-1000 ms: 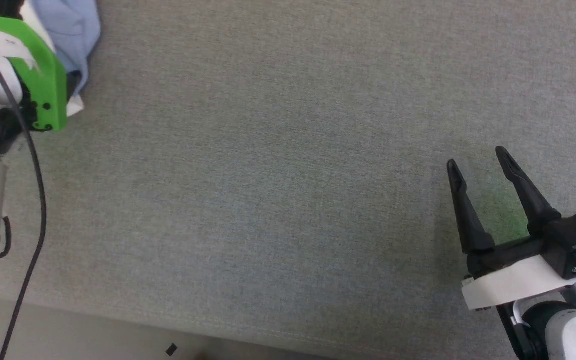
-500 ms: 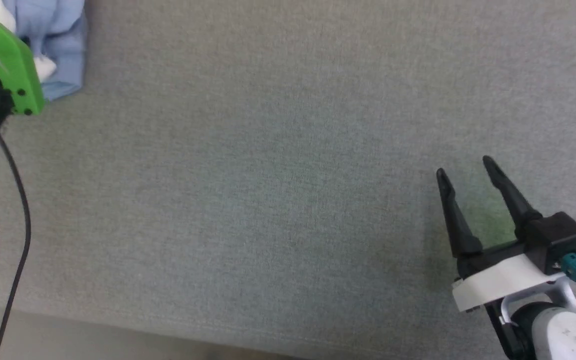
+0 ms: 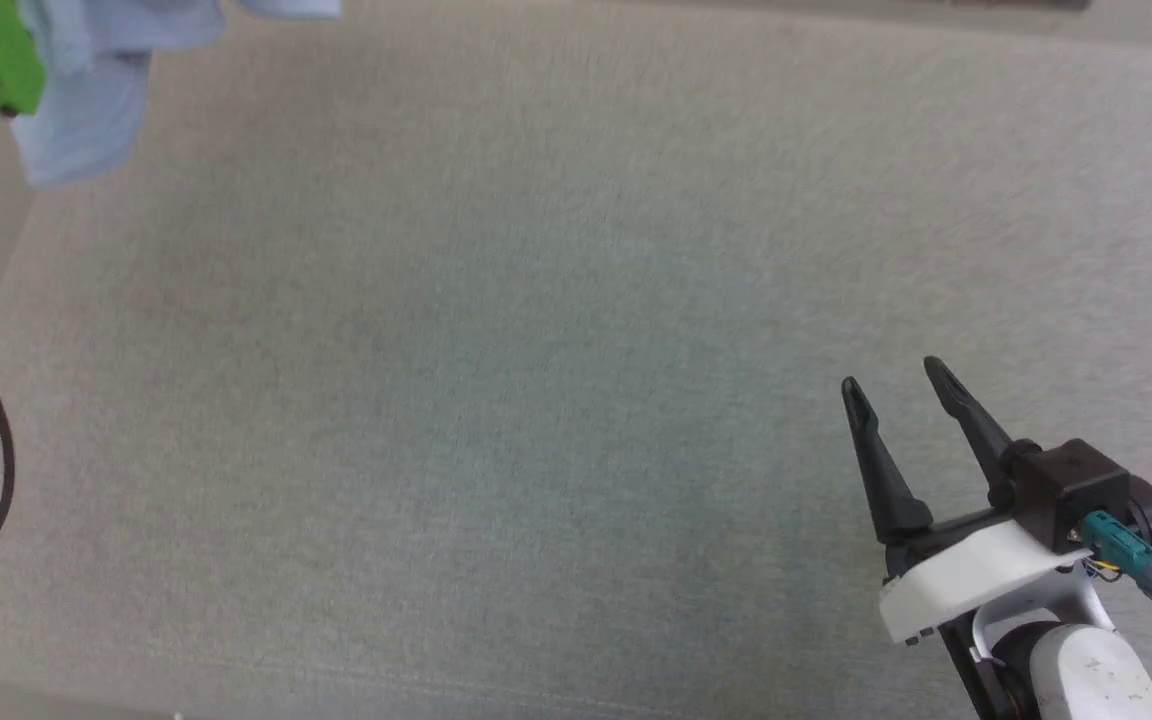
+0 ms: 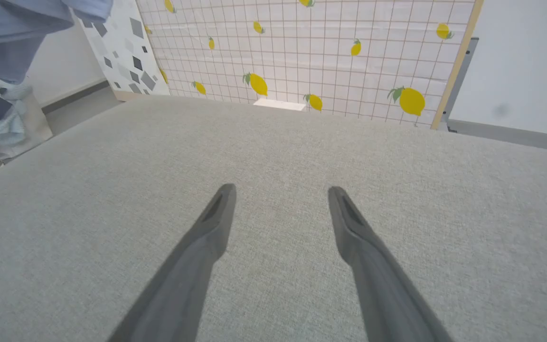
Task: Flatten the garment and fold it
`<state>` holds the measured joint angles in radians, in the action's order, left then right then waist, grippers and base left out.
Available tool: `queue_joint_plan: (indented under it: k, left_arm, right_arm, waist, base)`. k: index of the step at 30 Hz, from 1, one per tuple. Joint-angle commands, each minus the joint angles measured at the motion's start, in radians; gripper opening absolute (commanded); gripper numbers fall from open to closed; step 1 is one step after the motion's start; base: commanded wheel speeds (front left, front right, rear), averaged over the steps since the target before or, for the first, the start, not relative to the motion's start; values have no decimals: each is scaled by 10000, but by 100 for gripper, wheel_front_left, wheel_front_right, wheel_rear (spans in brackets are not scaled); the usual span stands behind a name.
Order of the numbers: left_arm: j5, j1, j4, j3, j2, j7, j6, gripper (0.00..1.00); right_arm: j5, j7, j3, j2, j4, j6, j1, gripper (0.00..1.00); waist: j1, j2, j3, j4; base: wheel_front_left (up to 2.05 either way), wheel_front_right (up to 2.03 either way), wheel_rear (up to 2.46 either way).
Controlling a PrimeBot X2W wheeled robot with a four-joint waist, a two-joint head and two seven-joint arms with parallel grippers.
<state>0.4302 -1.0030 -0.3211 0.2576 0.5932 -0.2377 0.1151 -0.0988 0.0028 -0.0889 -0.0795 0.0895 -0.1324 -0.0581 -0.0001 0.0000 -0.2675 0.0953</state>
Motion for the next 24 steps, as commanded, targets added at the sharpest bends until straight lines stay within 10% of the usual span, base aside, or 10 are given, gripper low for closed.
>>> queue_joint_plan:
  k: [1, 11, 24]
  left_arm:
    - [105, -230, 201, 183, -14, 93, 86, 0]
    - [1074, 258, 1537, 1813, -1022, -708, 131, 0]
    - [1043, 3256, 1450, 3888, -2804, -1275, -829, 0]
  right_arm:
    - [-91, -125, 21, 42, -112, 17, -115, 100]
    - [-101, -409, 180, 165, -392, 17, -307, 100]
    - [-58, -968, 401, 284, -527, 17, -629, 100]
  waist:
    - [1, 0, 949, -533]
    - [1, 0, 1195, -1915]
    - [1, 0, 248, -3996]
  base:
    - [0, 0, 0]
    - [0, 0, 0]
    - [0, 0, 0]
